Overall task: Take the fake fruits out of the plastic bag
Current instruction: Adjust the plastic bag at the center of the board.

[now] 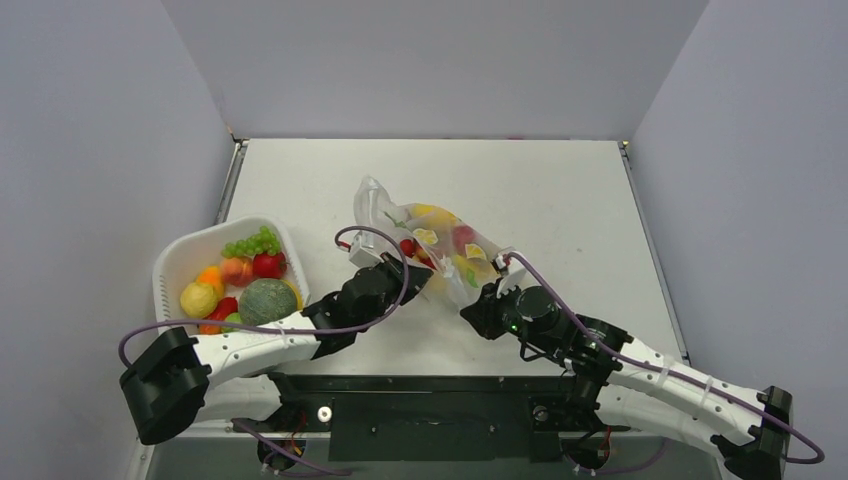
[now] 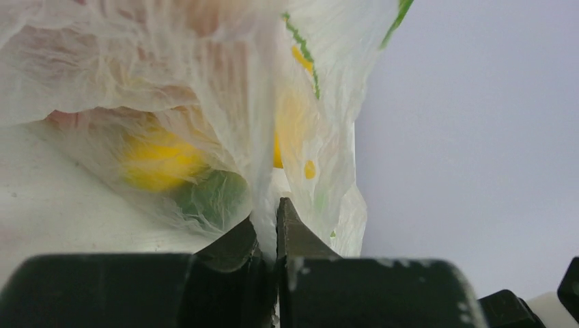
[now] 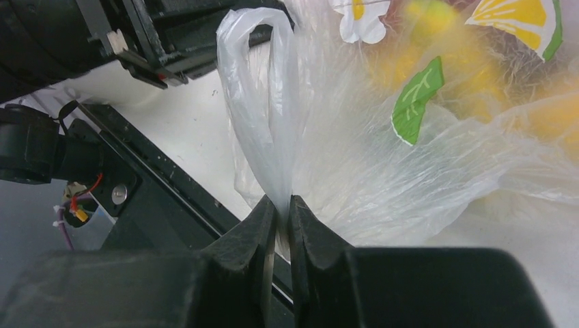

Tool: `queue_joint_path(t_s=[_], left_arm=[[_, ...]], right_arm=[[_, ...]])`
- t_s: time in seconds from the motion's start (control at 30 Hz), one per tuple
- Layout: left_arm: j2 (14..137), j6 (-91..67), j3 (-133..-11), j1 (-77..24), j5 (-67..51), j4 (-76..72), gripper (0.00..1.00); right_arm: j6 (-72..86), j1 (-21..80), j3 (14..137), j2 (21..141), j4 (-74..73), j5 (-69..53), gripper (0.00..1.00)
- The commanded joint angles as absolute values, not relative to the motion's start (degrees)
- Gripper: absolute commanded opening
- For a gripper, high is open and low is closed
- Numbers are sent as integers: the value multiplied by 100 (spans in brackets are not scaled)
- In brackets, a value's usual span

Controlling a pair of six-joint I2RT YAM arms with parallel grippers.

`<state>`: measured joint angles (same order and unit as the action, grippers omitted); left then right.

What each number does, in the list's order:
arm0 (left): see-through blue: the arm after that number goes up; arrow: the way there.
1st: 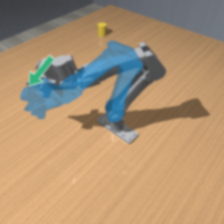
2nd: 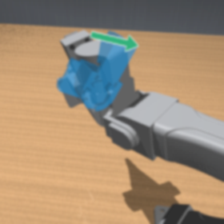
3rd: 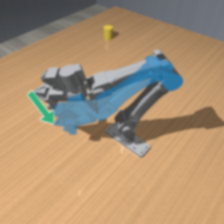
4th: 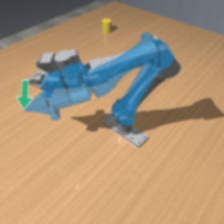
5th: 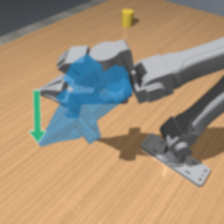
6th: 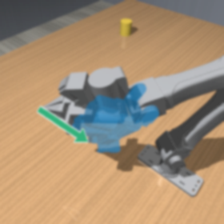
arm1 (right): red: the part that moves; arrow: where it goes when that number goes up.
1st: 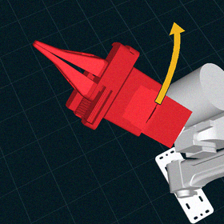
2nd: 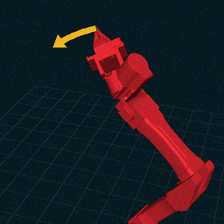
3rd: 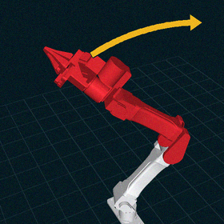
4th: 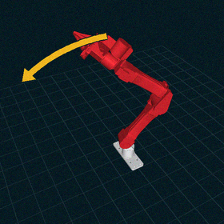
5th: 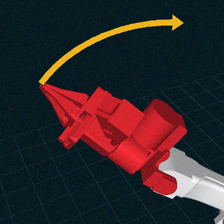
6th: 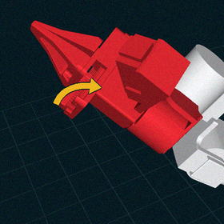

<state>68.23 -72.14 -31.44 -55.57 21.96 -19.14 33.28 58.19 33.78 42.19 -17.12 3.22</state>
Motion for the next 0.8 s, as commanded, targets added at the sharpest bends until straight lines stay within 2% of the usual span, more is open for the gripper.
queue_joint_path(t_s=[0.0,0.2,0.37,0.5,0.63,0.7,0.77], left_arm=[[6483,-6941,-3436,-5394,2478,-1347,0],[5685,-6817,-3080,-5106,2322,-796,0],[5467,-6796,-2841,-5008,2028,-761,0],[5458,-6761,-2860,-4993,1892,-695,0],[5468,-6657,-2926,-4992,1822,-667,0],[5481,-6659,-2946,-4992,1803,-676,0],[5495,-6679,-2961,-4992,1754,-711,0]], right_arm=[[3373,5933,3404,4071,-1944,297,9],[3920,6055,2583,3534,-2066,478,7],[3812,6065,2751,3470,-2214,80,11],[3397,6073,3540,3400,-2646,393,27],[2909,6060,4518,3650,-2947,1169,55],[2707,6013,4918,3976,-2935,1504,63],[2630,5756,5316,4409,-2889,1482,65]])
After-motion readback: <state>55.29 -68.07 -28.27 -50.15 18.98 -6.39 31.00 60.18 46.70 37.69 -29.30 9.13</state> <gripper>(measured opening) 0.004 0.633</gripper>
